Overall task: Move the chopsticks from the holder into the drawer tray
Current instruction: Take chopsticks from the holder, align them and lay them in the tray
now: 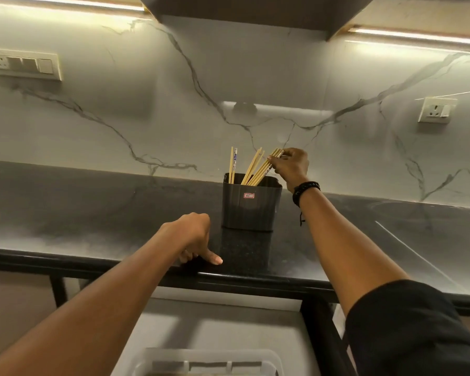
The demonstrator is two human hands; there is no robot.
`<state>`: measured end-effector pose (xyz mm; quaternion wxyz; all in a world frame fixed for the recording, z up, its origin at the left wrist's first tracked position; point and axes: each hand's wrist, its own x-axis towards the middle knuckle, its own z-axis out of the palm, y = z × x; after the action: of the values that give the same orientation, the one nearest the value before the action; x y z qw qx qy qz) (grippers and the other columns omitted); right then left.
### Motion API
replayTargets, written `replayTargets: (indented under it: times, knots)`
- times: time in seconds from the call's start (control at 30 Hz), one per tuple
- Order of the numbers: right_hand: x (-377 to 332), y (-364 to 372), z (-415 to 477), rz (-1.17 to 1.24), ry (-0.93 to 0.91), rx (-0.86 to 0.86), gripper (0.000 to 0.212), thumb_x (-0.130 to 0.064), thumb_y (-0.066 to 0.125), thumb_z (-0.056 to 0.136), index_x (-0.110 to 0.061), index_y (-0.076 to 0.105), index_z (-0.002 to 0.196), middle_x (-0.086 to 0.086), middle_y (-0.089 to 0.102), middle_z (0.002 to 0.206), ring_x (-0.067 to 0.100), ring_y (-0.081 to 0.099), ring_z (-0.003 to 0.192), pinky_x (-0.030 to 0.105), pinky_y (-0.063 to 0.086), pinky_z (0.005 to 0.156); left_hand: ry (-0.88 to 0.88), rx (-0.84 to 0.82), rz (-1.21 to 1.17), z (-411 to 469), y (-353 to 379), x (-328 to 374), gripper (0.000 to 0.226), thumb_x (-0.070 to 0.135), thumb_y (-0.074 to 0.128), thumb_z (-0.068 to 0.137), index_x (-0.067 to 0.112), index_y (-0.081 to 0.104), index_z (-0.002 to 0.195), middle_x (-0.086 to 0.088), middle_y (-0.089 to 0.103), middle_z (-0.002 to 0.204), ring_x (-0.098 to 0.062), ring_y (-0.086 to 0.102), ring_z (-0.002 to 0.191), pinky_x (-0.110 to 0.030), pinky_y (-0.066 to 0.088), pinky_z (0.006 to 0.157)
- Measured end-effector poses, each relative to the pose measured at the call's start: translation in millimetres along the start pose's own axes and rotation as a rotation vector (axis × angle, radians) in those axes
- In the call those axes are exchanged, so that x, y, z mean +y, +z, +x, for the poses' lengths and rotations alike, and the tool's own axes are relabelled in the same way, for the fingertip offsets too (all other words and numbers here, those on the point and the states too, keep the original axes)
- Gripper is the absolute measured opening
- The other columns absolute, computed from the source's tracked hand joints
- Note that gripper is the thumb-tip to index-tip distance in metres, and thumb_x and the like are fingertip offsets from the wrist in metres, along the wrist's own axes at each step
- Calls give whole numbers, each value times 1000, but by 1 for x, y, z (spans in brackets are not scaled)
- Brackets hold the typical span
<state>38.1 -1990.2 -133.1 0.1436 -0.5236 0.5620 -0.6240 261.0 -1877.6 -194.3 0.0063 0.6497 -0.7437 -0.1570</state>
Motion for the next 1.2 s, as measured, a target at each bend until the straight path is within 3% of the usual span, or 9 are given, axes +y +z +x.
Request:
replayTargets:
  times: [0.1,0.2,0.6,0.73,0.9,1.03,1.2]
  knots:
    - [0,-1,-3,50,-14,4,19,-19,83,77,-13,67,85,10,74,85,20,74,72,33,63,68,-2,-24,-45,0,-1,-2,41,41,84,69,10,61,81,-8,69,84,-21,69,76,-33,60,71]
    - [1,-1,-6,89,-1,10,27,-20,83,77,-5,69,95,13,74,88,20,75,68,35,63,65,-7,-39,-62,0,-2,0,39,39,83,70,9,60,81,-9,68,85,-21,69,75,-30,59,66]
    - [-16,-20,-18,308,20,5,25,-6,77,82,1,68,105,17,73,95,23,75,82,37,63,71,-1,43,0,-6,4,-2,43,47,81,71,10,59,79,-6,67,77,-20,67,68,-34,59,72]
    - [-24,-39,-18,344,2,38,23,-8,77,82,0,70,103,17,73,95,25,75,83,41,63,74,32,88,26,-3,11,-6,43,50,79,71,13,57,75,-3,64,76,-19,65,73,-37,57,81]
    - [-35,-64,-28,469,4,91,12,-7,75,84,-7,69,93,17,73,96,25,74,87,41,62,77,120,191,84,-6,27,-16,42,55,69,79,18,53,67,0,64,74,-15,64,74,-30,55,79]
    - [-41,-82,-42,663,79,134,25,-4,74,84,1,65,106,14,71,95,23,74,88,39,62,79,141,345,-33,-21,44,-22,41,54,66,83,19,58,62,5,57,59,-6,53,57,-20,48,63]
    - [-45,-96,-61,806,137,204,26,-2,74,84,2,65,108,13,71,93,22,73,87,35,62,76,201,550,-203,-40,67,-23,30,47,66,86,19,76,79,5,70,69,-5,63,63,-17,52,66]
